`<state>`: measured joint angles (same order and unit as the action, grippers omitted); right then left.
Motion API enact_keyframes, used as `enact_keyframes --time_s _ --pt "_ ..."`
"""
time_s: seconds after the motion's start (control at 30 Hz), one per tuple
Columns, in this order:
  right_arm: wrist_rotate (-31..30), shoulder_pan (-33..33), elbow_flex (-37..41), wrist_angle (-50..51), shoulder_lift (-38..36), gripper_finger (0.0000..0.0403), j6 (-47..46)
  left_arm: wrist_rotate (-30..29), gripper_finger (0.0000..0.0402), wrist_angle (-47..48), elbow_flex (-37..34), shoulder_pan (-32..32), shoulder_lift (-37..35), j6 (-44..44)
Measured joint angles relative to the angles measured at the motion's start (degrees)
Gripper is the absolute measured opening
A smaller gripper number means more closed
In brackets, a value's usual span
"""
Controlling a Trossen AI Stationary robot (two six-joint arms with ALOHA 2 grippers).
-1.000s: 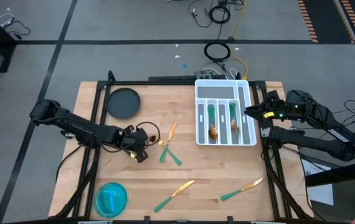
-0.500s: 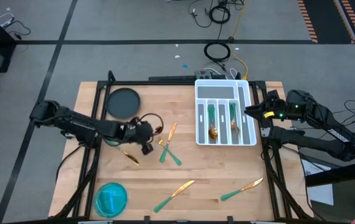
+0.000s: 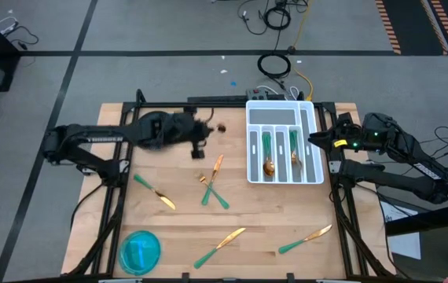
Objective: Sort silverware
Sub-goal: Put the green spoon into the silverware tray
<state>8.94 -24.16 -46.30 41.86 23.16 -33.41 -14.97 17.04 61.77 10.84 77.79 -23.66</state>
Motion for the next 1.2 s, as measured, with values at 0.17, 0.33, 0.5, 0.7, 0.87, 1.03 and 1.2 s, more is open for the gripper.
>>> enact_keyframes --time_s 0.17,0.33,0.5,0.7,0.87,1.03,1.2 --pt "-0.1 0.0 0.0 -1.9 0.0 0.0141 0.0 3.4 0.0002 0.0 10.7 4.9 6.5 -12.3" --pt "-0.1 0.0 0.0 -2.5 0.0 0.0141 0.0 5.8 0.0002 0.3 22.3 7.6 15.0 -26.4" --pt "-0.1 0.0 0.0 -2.7 0.0 0.0141 0.0 8.5 0.0002 1.0 32.9 8.2 23.3 -41.5" --pt "-0.1 0.0 0.0 -2.7 0.0 0.0141 -0.4 10.4 0.0002 7.5 43.3 8.0 32.2 -54.6" --pt "-0.3 0.0 0.0 -2.7 0.0 0.0141 -0.3 10.5 0.0002 9.8 47.6 6.5 37.6 -63.4" --pt "-1.6 0.0 0.0 -2.6 0.0 0.0141 0.7 10.4 0.0002 10.1 49.0 4.5 41.8 -72.2" --pt "-1.6 0.0 0.0 -2.6 0.0 0.0141 1.7 10.3 0.0002 13.3 49.4 1.9 45.0 -80.9"
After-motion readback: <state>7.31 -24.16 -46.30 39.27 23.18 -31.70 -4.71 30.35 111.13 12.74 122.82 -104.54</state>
